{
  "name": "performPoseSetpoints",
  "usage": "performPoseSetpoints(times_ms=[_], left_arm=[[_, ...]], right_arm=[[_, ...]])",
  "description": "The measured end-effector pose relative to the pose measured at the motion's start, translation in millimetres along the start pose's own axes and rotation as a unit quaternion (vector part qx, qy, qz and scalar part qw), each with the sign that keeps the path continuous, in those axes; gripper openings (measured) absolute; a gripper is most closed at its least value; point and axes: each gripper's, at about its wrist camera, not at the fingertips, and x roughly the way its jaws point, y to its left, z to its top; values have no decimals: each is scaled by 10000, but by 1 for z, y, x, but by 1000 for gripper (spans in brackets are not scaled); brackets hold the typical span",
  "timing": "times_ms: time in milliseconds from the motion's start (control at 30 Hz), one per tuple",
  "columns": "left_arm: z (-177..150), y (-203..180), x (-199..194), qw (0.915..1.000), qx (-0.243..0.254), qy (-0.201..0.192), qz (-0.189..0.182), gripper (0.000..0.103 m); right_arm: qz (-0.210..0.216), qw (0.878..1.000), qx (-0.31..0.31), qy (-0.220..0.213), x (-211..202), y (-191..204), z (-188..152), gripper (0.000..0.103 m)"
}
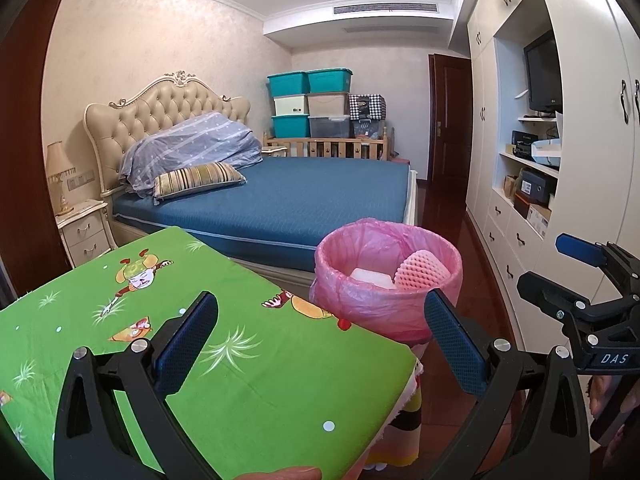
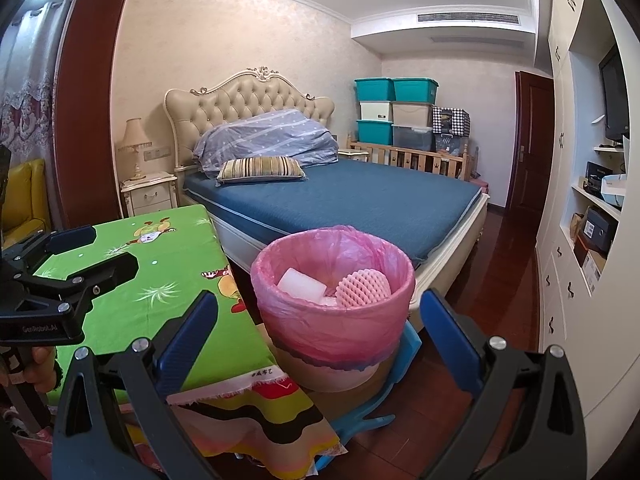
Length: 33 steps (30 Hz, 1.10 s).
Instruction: Collect trash
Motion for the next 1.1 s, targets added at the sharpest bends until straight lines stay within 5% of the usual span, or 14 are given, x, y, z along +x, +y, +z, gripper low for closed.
performPoseSetpoints(times_ms=[1100], left_arm=[[-2, 2, 2, 10000, -28, -2, -6, 97]], right_arm=[[6, 10000, -2, 4, 0, -2, 2, 98]])
